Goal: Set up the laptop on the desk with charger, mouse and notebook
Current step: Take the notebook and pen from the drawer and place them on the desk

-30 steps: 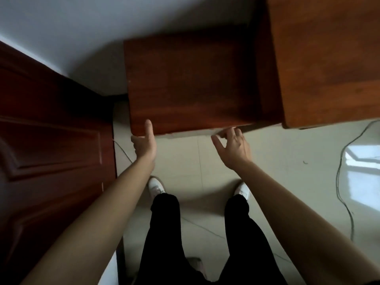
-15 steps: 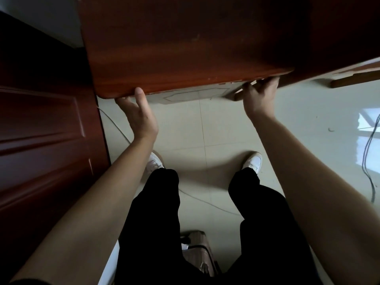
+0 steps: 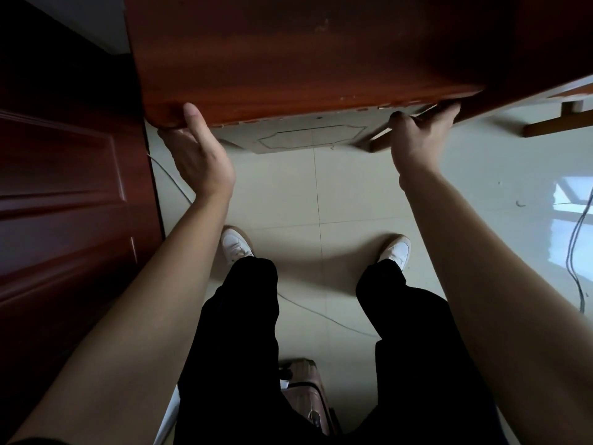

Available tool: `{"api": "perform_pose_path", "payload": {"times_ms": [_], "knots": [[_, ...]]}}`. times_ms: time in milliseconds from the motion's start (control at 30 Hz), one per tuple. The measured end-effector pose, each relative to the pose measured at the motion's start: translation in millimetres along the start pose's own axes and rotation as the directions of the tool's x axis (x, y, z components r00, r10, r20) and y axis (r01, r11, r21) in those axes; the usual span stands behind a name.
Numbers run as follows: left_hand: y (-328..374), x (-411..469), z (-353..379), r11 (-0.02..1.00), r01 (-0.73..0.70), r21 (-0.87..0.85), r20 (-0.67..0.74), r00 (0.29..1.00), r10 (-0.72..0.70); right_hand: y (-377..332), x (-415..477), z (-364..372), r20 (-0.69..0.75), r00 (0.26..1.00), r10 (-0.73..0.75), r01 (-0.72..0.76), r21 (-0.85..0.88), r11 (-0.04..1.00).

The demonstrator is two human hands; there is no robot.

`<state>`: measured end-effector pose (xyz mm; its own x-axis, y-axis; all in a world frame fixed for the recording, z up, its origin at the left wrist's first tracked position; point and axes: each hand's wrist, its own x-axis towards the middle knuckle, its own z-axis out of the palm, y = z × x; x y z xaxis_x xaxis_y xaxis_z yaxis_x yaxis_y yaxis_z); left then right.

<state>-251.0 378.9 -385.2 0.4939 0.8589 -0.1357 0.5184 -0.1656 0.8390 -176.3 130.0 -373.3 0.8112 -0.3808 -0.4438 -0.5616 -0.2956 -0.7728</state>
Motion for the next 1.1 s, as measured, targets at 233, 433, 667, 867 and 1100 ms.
{"api": "perform_pose_path", "payload": {"times_ms": [233,433,667,867,1100], "knots": [[-28.1,-35.2,-22.8,0.977,-0.054,0.208,0.085,0.996,0.037,23.9,-26.7,-13.5,-0.018,1.000,0.007,-0.008,-0.050,0.999],[-39.9,-48.4,-33.3,0.981,0.011,0.195,0.102,0.994,-0.031,47.1,-50.4,-18.9,-0.021,0.997,0.076,-0.077,-0.074,0.994],[-52.5,-57.9,-32.4,0.986,0.095,0.137,0.126,0.986,-0.112,66.1,-49.1,-16.2,-0.005,0.995,0.103,-0.103,-0.054,0.993],[-40.3,-57.6,-39.4,0.975,0.040,0.218,0.135,0.988,-0.071,61.0,-48.4,-26.8,-0.068,0.992,0.107,-0.107,0.004,0.994],[-7.9,-42.1,-37.3,0.698,-0.614,0.369,0.495,0.765,0.411,19.4,-46.4,-39.5,0.020,0.945,-0.325,0.308,-0.378,0.873]]}}
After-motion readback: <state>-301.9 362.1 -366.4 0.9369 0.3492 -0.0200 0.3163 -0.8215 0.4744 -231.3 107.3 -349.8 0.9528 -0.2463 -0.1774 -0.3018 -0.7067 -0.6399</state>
